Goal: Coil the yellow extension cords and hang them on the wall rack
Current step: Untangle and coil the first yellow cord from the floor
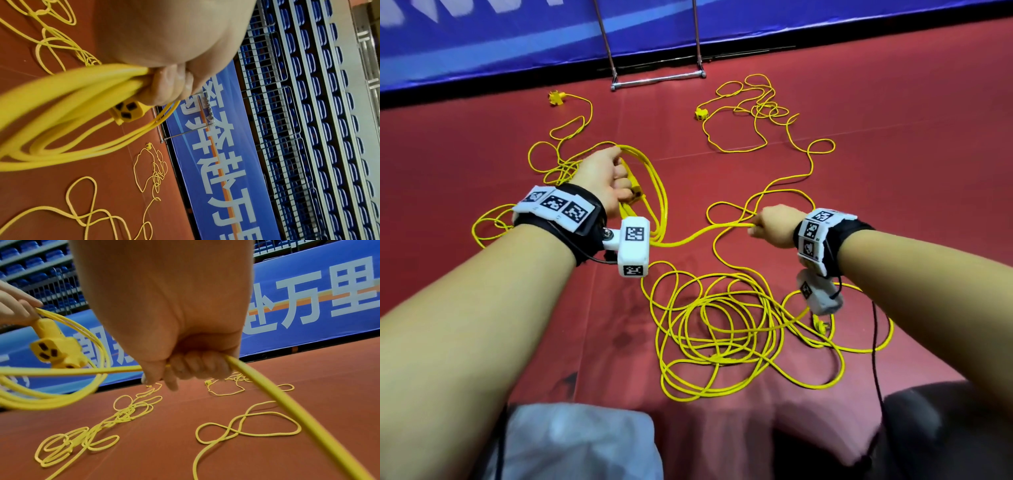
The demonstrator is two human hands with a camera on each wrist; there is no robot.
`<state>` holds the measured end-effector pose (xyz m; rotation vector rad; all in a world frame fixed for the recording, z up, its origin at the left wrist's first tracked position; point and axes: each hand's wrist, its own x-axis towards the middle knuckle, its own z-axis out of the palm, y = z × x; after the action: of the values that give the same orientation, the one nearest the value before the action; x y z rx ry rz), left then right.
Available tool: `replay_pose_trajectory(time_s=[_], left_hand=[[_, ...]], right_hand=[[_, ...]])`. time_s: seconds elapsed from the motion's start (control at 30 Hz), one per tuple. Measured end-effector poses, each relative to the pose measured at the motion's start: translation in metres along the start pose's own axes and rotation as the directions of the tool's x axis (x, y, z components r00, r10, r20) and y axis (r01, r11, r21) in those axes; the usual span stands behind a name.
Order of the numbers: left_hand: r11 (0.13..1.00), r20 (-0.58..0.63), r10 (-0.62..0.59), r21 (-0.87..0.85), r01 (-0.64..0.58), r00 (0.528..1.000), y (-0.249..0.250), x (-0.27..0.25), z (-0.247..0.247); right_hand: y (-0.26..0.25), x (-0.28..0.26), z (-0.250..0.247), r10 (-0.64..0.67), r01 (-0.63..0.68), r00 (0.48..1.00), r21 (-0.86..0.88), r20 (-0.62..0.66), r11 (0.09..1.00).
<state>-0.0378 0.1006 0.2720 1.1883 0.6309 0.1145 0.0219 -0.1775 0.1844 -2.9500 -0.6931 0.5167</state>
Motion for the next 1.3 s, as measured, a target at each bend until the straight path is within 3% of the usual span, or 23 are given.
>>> replay_pose_trajectory(time_s=[0.17,0.27,0.37,0.47,0.67,0.77,0.87,0.97,1.13,1.3], left_hand=[[0.988,0.041,-0.022,0.153,0.016,0.999,-0.008,-0.009,0.016],[0.973,0.040,0.003,0.230,-0.012,0.999,-0.011,-0.017,0.026],[0.963,0.074,-0.002,0.271,-0.018,0.997,-0.014,-0.021,0.033],[0.959,0.067,0.008,0.283,-0.027,0.998,-0.019,-0.018,0.037],[0.966,0.081,-0.023,0.260,0.001,0.996,-0.026,-0.014,0.046],[0.973,0.106,-0.048,0.231,0.022,0.993,-0.030,-0.018,0.052],[0.976,0.100,-0.085,0.208,0.063,0.991,-0.035,-0.019,0.056],[0.973,0.079,-0.095,0.220,0.076,0.992,-0.039,-0.018,0.057],[0.967,0.125,-0.104,0.245,0.071,0.987,-0.039,-0.016,0.057],[0.981,0.074,-0.039,0.194,0.024,0.996,-0.034,-0.013,0.051]], right_hand=[[-0.029,0.002,-0.020,0.104,-0.091,0.993,0.216,-0.051,0.972],[-0.035,0.000,-0.027,0.073,-0.052,0.996,0.371,-0.043,0.927],[-0.037,0.002,-0.029,0.165,-0.076,0.984,0.681,-0.067,0.728],[-0.039,0.002,-0.030,0.266,-0.116,0.964,0.891,-0.006,0.439],[-0.045,-0.003,-0.041,0.284,-0.098,0.957,0.987,0.059,0.125],[-0.054,-0.007,-0.048,0.140,-0.102,0.984,0.993,0.109,-0.058],[-0.061,-0.012,-0.051,-0.075,-0.135,0.988,0.990,0.131,-0.050],[-0.070,-0.016,-0.051,-0.085,-0.096,0.992,0.993,0.091,-0.067],[-0.082,-0.018,-0.050,-0.121,0.013,0.993,1.000,-0.013,-0.003],[-0.084,-0.024,-0.050,-0.280,0.026,0.960,0.997,-0.003,0.079]])
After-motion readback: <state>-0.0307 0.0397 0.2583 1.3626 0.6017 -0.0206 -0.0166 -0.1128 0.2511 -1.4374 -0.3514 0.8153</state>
